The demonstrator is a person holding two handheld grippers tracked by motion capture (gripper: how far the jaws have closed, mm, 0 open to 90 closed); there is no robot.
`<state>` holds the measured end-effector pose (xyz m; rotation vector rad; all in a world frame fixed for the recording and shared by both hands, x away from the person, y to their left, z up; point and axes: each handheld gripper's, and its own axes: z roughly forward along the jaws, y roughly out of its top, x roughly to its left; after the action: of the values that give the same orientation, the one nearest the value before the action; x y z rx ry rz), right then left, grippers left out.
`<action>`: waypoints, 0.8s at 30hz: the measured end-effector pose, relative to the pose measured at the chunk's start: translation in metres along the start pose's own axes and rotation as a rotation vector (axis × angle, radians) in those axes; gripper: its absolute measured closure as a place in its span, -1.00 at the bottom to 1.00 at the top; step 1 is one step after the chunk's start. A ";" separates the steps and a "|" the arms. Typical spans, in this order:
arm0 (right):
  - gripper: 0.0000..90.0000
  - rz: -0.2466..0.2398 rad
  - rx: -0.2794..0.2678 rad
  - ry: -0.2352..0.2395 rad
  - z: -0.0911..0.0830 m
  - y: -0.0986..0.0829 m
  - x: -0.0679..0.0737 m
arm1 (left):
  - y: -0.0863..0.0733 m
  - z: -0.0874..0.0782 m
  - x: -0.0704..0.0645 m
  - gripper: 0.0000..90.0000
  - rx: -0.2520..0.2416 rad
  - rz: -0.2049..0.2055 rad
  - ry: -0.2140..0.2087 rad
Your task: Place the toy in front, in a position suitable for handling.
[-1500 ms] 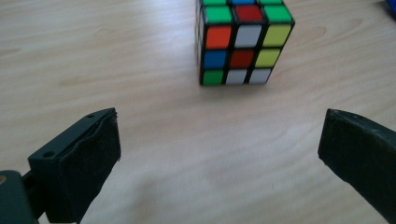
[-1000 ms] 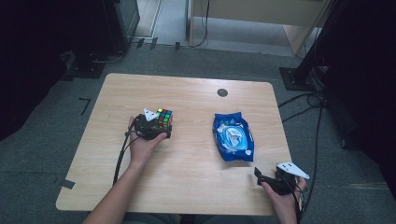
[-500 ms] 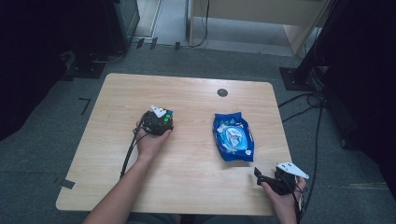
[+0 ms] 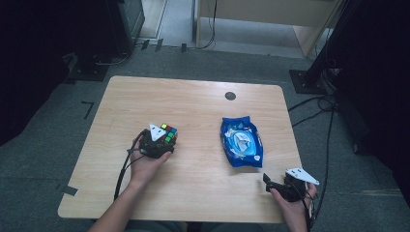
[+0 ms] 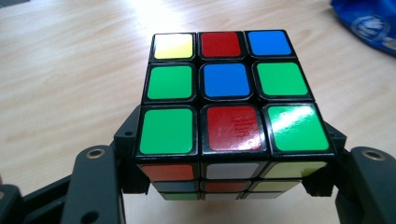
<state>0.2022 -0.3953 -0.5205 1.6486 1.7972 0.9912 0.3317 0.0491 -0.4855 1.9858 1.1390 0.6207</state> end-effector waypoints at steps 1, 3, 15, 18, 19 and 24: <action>-0.87 0.000 0.000 0.000 0.000 0.000 0.000 | 0.000 0.000 0.000 -0.24 0.000 0.000 0.000; -0.87 0.002 0.002 -0.002 0.000 0.000 0.001 | -0.009 -0.012 0.000 -0.24 -0.002 -0.019 -0.009; -0.86 -0.005 0.002 -0.012 0.001 0.000 0.001 | -0.038 -0.012 -0.001 -0.25 0.054 0.004 0.007; -0.86 -0.002 0.002 -0.012 0.001 0.000 0.001 | -0.041 -0.010 0.000 -0.25 0.053 0.001 0.001; -0.86 -0.002 0.002 -0.012 0.001 0.000 0.001 | -0.041 -0.010 0.000 -0.25 0.053 0.001 0.001; -0.86 -0.005 0.002 -0.015 0.001 0.000 0.001 | -0.041 -0.010 -0.002 -0.38 0.022 0.021 -0.001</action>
<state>0.2024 -0.3942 -0.5208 1.6473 1.7925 0.9731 0.3025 0.0649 -0.5123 2.0185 1.1304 0.6207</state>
